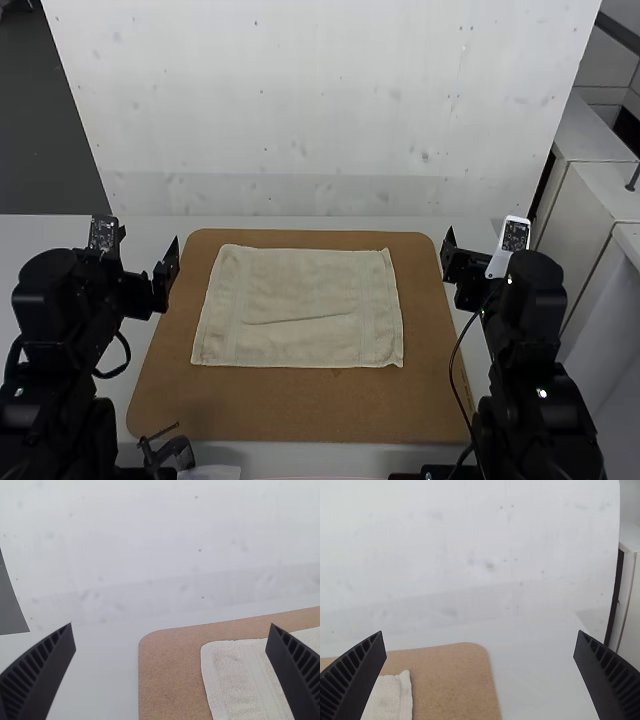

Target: Fold the towel.

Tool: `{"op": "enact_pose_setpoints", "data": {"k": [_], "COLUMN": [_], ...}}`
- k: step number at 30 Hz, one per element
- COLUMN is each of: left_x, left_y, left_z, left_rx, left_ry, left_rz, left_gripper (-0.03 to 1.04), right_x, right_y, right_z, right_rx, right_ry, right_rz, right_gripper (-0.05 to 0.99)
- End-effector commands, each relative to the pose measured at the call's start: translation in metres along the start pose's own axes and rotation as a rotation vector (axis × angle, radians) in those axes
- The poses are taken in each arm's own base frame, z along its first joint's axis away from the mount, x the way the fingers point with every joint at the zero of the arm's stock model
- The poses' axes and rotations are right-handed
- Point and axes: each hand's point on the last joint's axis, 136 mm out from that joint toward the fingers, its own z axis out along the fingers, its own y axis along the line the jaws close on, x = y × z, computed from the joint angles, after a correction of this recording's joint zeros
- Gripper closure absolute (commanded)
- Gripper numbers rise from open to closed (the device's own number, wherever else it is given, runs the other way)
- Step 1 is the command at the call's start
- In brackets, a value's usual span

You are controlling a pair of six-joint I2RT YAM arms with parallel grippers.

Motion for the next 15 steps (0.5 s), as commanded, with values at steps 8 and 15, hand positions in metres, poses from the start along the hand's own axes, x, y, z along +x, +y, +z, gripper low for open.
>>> {"op": "enact_pose_setpoints", "data": {"k": [8,15], "left_x": [-0.0114,-0.0105], "left_y": [0.0091,0.0104], "left_z": [-0.0030,-0.0029], "left_rx": [-0.045,-0.053], "left_ry": [-0.042,-0.039], "left_rz": [-0.029,-0.029], "left_gripper": [0.03,0.03], "right_x": [-0.0076,-0.0076], "right_y": [0.0094,0.0094], "right_z": [-0.0016,-0.0016], "right_rx": [-0.055,-0.055], "right_ry": [-0.028,-0.028], "right_rz": [0.001,-0.001], "right_gripper": [-0.02,-0.02]}}
